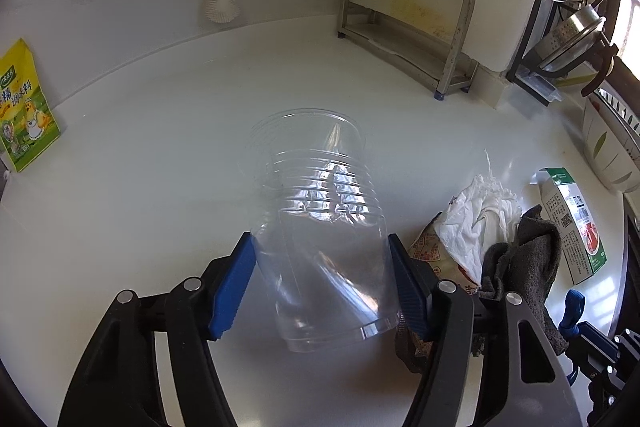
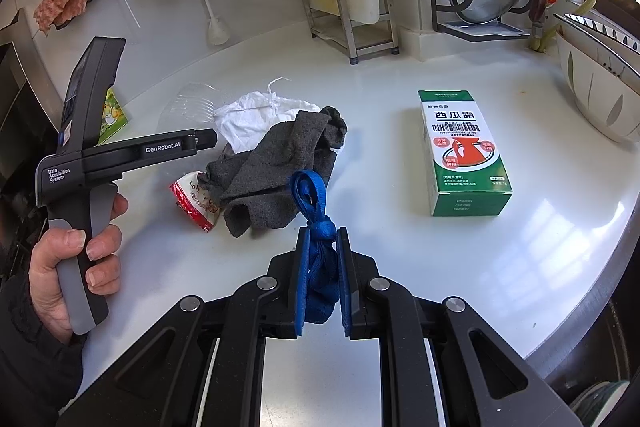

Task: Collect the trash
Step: 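Carry the cup and ribbon over the basket and open both tools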

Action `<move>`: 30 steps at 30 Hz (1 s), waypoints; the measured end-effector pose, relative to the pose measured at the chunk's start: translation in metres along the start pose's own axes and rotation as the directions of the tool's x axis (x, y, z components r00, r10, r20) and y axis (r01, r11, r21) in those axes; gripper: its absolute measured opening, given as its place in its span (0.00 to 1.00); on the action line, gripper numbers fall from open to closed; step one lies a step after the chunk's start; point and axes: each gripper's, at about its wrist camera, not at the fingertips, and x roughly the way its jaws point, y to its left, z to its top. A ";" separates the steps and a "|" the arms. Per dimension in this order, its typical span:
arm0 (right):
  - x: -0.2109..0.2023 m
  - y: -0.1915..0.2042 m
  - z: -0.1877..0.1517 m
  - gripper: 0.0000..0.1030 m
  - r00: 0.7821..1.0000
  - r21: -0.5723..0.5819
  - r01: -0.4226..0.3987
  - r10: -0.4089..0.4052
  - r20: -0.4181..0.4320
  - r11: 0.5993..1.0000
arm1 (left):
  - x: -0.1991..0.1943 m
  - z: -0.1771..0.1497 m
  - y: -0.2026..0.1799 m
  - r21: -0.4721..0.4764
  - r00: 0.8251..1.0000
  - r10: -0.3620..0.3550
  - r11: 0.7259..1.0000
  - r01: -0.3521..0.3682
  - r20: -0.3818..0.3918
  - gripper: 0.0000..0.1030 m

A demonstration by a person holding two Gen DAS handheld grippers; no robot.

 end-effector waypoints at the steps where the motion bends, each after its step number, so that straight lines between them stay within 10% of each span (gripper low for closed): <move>1: 0.000 0.000 0.000 0.13 1.000 0.003 0.000 0.000 0.001 1.000 | -0.003 -0.001 0.000 0.001 1.000 0.001 1.000 -0.001 0.005 0.62; 30: -0.117 0.017 -0.099 0.12 0.995 0.087 0.019 -0.028 0.101 0.996 | -0.181 -0.146 -0.030 0.136 0.990 -0.053 0.990 0.035 0.129 0.62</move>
